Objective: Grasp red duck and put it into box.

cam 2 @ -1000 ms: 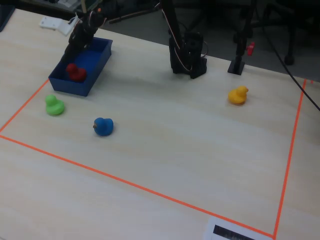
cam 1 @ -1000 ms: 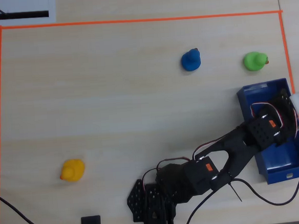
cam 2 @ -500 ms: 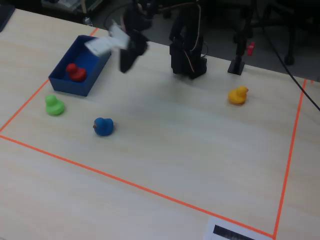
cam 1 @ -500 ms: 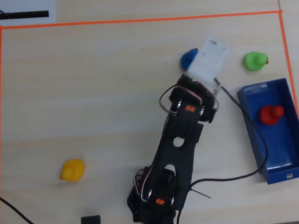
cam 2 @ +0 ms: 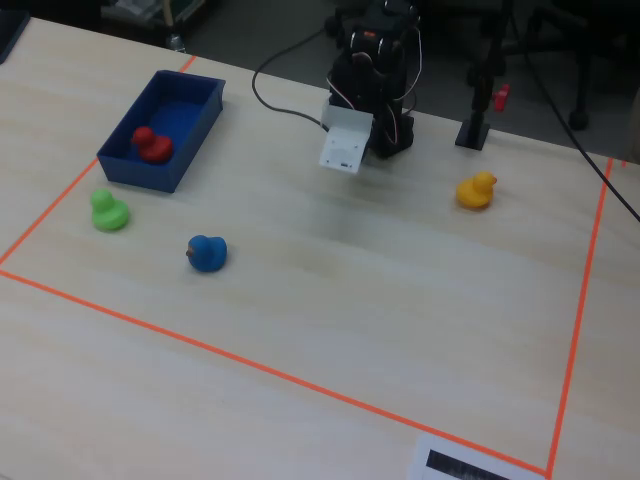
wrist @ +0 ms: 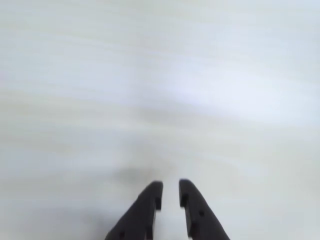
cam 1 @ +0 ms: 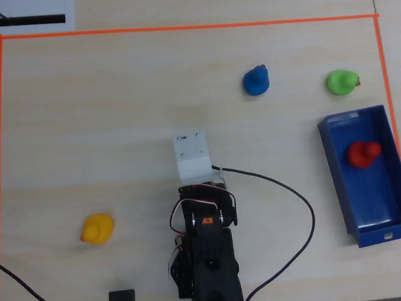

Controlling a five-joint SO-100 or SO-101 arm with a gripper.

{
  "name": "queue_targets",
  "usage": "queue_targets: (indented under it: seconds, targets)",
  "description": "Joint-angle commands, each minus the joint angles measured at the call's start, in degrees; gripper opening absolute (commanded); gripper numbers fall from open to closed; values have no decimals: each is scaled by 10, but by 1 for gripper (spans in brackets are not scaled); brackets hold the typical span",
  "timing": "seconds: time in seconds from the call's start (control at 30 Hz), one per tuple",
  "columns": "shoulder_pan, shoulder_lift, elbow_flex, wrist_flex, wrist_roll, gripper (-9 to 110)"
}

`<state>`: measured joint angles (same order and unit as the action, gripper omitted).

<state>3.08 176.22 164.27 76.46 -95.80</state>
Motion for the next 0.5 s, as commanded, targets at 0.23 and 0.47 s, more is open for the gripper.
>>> queue_targets:
  seconds: [0.23,0.47]
  targets:
    - [-23,65,127,-92,-28,0]
    - [-30,65,130,-98,-28,0]
